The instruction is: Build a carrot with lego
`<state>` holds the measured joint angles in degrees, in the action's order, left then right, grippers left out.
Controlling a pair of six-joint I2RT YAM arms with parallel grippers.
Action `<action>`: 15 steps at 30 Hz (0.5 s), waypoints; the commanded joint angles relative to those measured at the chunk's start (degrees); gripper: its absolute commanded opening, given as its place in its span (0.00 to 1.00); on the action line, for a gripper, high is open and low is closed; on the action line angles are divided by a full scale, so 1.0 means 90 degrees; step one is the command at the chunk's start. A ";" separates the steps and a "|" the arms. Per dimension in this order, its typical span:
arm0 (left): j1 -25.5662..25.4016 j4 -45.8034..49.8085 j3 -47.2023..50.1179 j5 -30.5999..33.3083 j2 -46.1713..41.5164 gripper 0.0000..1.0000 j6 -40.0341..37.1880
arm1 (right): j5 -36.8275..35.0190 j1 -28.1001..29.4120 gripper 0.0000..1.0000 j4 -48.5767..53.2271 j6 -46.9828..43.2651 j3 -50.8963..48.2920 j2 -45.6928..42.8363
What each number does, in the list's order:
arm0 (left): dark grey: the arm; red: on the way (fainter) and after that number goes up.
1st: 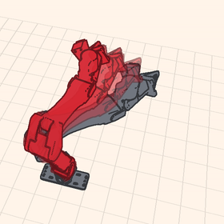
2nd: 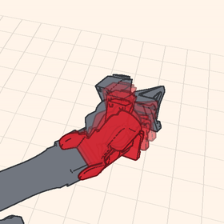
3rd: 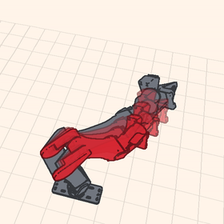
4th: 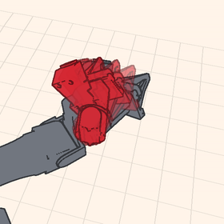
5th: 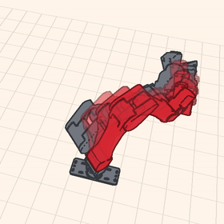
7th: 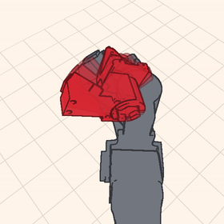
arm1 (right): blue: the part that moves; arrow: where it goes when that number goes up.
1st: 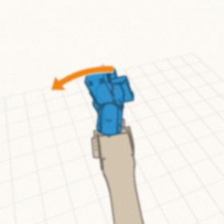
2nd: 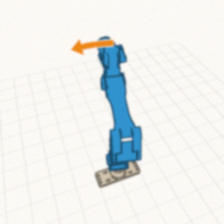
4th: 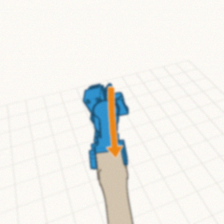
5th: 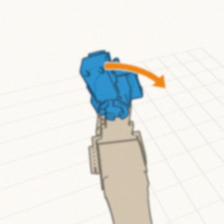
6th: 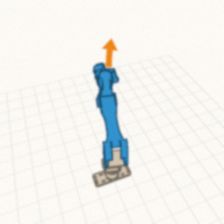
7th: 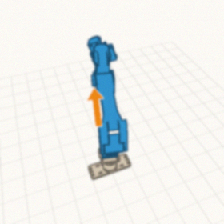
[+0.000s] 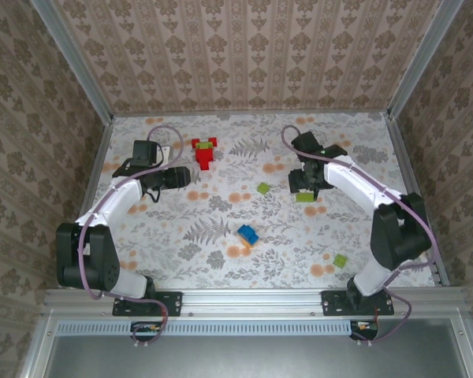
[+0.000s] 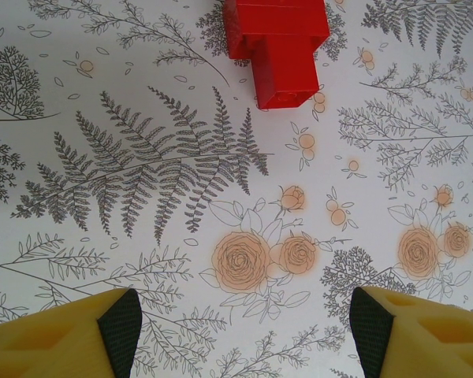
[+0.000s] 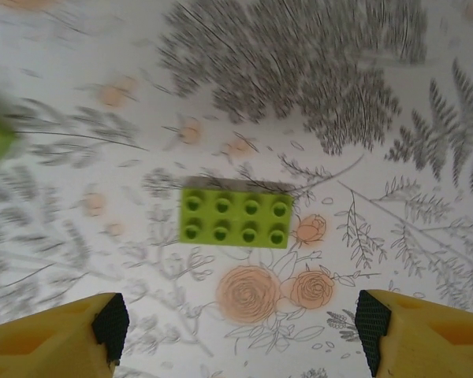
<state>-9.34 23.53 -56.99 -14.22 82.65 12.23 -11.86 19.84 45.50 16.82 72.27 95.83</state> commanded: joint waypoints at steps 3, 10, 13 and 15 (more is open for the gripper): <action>-0.0026 -0.0045 -0.0033 -0.0139 -0.0224 0.73 -0.0070 | 0.0193 -0.0402 0.78 -0.0909 0.0437 -0.0361 0.0489; -0.0019 -0.0051 -0.0025 -0.0159 -0.0232 0.73 -0.0071 | 0.1087 -0.0612 0.76 -0.1885 0.0369 -0.0161 0.1392; -0.0026 -0.0036 -0.0029 -0.0133 -0.0231 0.73 -0.0075 | 0.1381 -0.0620 0.74 -0.1972 0.0357 0.0014 0.1787; -0.0031 -0.0034 -0.0018 -0.0120 -0.0238 0.73 -0.0081 | 0.1324 -0.0576 0.73 -0.1994 0.0361 -0.0054 0.1812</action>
<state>-9.34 23.53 -56.99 -14.81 82.32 12.23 -4.08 14.20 31.18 19.73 71.37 110.30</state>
